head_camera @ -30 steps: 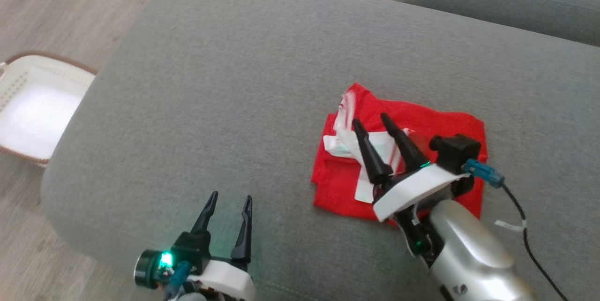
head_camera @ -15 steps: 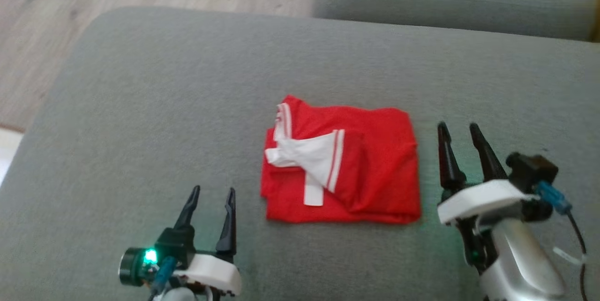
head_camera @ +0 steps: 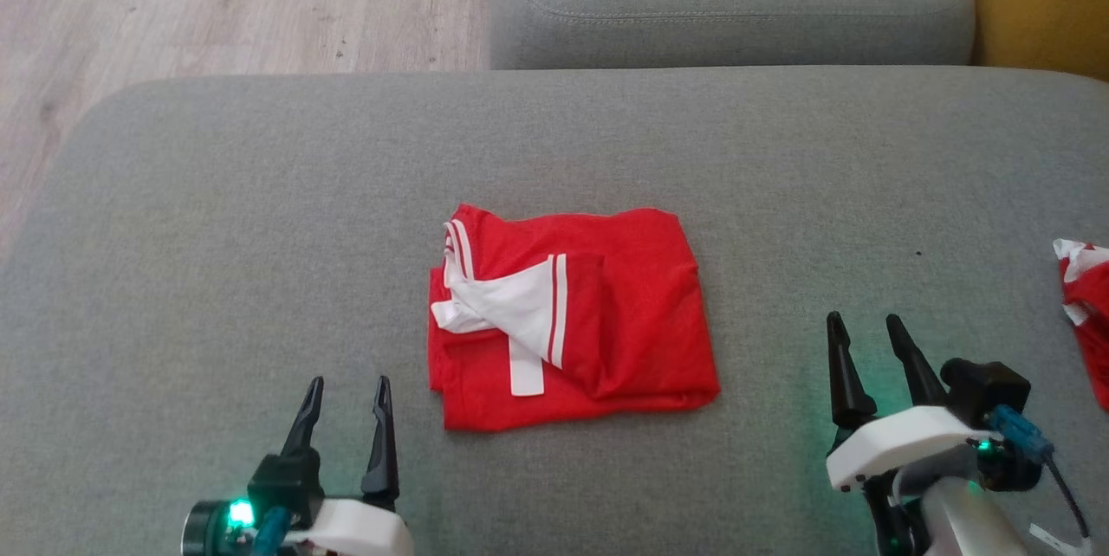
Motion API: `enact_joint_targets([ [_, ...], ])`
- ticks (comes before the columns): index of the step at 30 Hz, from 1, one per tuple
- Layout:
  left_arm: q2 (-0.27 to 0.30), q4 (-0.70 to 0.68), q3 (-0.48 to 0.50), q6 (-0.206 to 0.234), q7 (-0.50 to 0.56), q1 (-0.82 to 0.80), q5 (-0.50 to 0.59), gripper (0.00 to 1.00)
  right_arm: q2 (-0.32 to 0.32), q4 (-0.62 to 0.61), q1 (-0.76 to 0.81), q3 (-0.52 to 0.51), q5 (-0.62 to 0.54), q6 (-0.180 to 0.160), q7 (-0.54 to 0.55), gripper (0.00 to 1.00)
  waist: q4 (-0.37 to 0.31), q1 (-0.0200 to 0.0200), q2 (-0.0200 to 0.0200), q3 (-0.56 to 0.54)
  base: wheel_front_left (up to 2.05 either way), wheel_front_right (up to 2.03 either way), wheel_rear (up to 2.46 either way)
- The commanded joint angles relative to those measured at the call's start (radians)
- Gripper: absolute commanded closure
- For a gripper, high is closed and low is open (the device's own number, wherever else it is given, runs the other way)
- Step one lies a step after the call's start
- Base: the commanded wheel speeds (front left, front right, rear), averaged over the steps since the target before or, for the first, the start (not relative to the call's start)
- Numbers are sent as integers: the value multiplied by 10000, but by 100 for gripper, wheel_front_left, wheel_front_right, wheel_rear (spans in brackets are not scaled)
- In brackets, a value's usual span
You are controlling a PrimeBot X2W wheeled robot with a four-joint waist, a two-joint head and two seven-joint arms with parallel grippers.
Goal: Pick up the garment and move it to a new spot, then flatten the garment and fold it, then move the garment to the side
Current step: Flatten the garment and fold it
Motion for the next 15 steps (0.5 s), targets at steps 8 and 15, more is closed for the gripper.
enact_joint_targets([
  [8,24,-406,356,-12,-97,-229,55,0,37,-175,-432,345,56,-7,-99,13,153,1,0,70,0,0,0],
  [15,24,-400,-473,-59,-97,-701,-326,0,37,505,-1822,1320,-281,-7,-99,100,1159,1,0,767,0,0,0],
])
